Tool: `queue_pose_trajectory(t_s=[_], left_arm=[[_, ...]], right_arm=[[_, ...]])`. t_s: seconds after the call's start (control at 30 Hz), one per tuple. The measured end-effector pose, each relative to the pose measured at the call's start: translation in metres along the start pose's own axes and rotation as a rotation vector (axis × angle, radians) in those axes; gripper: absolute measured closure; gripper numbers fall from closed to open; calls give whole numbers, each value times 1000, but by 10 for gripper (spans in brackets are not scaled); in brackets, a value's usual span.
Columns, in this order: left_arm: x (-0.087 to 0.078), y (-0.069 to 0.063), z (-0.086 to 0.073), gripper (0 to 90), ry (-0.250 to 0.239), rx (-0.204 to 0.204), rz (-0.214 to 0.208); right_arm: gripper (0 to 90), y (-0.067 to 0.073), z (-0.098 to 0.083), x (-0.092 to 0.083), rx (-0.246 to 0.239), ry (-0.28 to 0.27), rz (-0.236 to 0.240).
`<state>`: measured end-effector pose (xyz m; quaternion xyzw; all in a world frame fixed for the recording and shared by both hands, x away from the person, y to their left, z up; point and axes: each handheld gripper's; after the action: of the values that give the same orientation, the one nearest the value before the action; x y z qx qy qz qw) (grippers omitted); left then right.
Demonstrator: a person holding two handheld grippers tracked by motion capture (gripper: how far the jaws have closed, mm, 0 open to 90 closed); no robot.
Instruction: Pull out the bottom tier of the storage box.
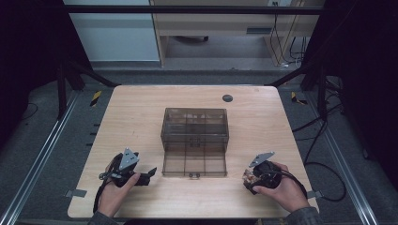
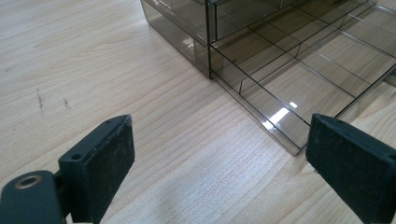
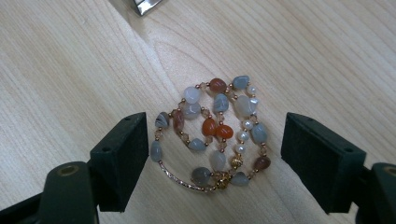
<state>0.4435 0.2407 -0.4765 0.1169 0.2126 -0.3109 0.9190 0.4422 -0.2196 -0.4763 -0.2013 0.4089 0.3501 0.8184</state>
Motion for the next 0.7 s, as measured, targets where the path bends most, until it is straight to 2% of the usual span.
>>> queue_pose_trajectory(t_s=[0.47,0.6,0.7], left_arm=[[0,1,0,78,-7,-1,-9],[0,1,1,78,-7,1,-9],[0,1,0,78,-6,1,-10]], right_arm=[[306,-4,11,10,-14,78,32],[325,-5,11,11,-11,83,39],[387,-6,12,10,-17,86,46]])
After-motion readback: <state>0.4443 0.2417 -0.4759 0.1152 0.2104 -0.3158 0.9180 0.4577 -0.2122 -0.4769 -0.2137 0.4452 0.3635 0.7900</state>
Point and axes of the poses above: each handheld gripper's, and its own axes: x roughly forward along the jaws, z roughly out of its top, y roughly to its left, and after that the axes turned 8 degrees about -y, right-handed
